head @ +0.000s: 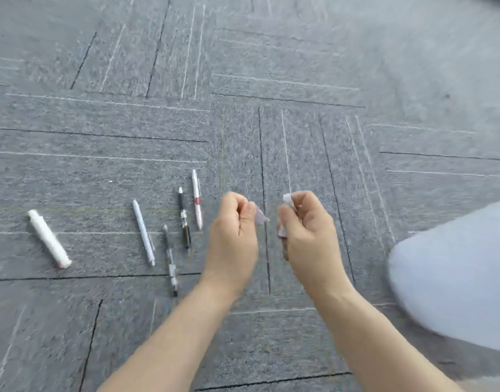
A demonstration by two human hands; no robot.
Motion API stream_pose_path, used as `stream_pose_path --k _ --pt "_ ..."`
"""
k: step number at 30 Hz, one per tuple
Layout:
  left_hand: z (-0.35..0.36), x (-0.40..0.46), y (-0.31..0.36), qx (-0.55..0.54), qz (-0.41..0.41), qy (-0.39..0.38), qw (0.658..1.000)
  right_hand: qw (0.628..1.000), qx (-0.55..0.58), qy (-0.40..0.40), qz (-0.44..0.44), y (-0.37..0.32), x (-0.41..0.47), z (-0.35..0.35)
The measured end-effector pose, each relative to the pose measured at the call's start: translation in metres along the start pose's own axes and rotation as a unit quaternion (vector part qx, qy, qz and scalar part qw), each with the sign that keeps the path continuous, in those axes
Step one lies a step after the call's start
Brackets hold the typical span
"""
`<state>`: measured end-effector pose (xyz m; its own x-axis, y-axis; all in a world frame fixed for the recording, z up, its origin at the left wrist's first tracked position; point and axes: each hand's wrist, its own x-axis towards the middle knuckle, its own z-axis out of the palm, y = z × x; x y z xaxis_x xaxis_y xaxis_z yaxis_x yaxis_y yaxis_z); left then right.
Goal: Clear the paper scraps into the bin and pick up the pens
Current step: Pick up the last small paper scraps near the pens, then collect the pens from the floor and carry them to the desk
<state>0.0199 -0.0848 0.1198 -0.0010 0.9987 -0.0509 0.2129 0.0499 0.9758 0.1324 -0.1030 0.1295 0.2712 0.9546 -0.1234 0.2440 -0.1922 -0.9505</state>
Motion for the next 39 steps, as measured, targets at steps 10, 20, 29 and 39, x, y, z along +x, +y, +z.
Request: stream_pose_path --k 10,20,29,39 --pt "0.242 -0.022 0.183 -0.102 0.174 -0.312 0.928 0.876 -0.088 0.473 -0.003 -0.059 -0.018 -0.263" --pt "0.309 -0.03 0.207 0.217 0.075 -0.523 0.821 0.861 -0.067 0.482 0.146 -0.015 -0.046 -0.295" --pt "0.212 0.002 0.143 -0.04 0.101 -0.234 0.966 0.883 -0.019 0.463 -0.069 -0.052 -0.006 -0.223" --pt "-0.042 0.005 -0.083 0.274 -0.205 0.145 0.928 0.955 -0.275 -0.099 0.044 0.042 0.062 0.06"
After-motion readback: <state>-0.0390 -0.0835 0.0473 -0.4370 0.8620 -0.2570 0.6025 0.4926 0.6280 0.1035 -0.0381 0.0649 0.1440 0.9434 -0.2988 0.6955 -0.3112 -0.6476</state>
